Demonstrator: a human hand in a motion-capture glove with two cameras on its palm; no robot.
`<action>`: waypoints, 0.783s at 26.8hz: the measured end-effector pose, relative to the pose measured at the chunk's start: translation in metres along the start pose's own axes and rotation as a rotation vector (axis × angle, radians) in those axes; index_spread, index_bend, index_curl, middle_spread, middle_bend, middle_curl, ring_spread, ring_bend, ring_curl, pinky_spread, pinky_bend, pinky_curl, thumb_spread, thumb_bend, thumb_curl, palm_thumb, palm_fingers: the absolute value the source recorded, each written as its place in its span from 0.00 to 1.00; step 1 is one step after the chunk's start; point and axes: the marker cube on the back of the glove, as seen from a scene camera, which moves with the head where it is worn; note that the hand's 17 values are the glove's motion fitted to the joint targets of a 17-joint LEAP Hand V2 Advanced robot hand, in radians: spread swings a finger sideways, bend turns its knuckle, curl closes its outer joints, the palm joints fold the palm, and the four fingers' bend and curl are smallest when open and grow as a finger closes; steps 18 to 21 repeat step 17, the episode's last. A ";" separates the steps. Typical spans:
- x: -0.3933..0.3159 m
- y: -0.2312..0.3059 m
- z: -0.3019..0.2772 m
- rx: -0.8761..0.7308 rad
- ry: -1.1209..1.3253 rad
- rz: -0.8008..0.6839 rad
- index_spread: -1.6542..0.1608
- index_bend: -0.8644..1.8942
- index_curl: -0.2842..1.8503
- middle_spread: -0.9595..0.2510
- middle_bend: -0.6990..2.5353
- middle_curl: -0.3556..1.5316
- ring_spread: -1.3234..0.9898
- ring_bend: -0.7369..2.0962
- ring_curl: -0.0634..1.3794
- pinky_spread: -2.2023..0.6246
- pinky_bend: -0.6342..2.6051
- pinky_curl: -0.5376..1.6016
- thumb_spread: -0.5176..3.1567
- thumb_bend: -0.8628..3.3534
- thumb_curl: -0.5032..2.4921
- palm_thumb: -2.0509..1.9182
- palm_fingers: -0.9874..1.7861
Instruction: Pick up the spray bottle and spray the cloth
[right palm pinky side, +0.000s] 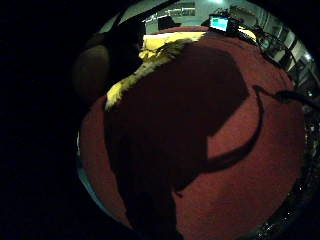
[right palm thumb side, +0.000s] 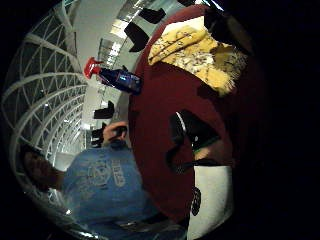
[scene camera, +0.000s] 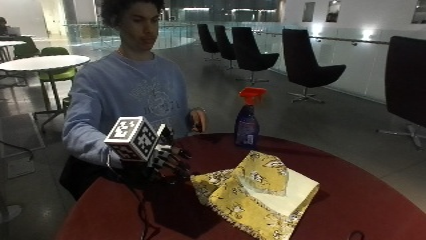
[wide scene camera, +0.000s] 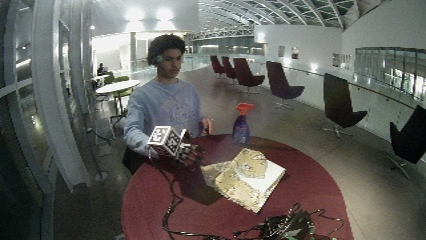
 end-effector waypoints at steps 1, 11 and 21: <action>0.003 0.003 -0.002 0.001 0.004 -0.001 0.73 0.36 0.29 0.76 0.29 0.42 0.57 0.37 0.29 0.86 0.25 0.39 0.42 0.20 0.31 0.71 0.61; 0.007 0.011 -0.003 -0.003 0.025 -0.017 0.73 0.36 0.28 0.77 0.29 0.42 0.57 0.37 0.29 0.86 0.25 0.39 0.42 0.20 0.31 0.71 0.61; 0.004 0.010 0.001 -0.012 0.034 -0.022 0.73 0.37 0.28 0.77 0.29 0.42 0.57 0.36 0.28 0.86 0.25 0.39 0.42 0.20 0.31 0.71 0.61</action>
